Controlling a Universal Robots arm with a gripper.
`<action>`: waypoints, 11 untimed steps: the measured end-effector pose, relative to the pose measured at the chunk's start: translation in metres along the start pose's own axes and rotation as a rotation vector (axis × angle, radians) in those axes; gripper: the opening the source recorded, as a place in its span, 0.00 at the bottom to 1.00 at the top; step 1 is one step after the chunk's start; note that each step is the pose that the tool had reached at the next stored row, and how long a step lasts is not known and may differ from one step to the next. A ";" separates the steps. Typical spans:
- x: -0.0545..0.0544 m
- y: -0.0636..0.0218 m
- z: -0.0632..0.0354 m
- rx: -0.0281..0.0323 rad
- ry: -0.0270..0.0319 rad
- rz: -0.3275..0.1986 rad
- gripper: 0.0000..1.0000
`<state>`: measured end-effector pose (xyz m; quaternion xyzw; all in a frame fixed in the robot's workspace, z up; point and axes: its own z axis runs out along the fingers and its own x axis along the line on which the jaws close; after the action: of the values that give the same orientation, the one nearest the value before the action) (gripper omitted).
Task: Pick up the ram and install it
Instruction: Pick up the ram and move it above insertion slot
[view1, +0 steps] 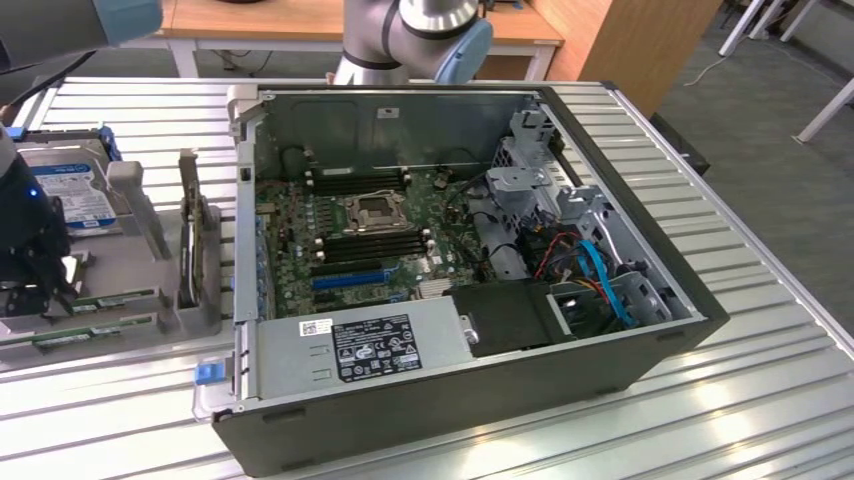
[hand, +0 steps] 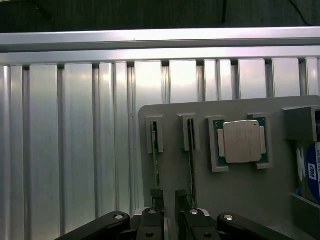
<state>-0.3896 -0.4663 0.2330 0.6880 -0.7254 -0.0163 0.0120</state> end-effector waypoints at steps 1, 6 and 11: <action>0.000 0.0000 0.0005 0.0000 0.0000 0.000 0.24; 0.000 -0.0002 0.0036 0.0001 0.0000 0.000 0.24; 0.000 -0.0003 0.0064 0.0000 0.0000 0.000 0.24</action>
<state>-0.3896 -0.4663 0.2266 0.6880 -0.7254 -0.0163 0.0120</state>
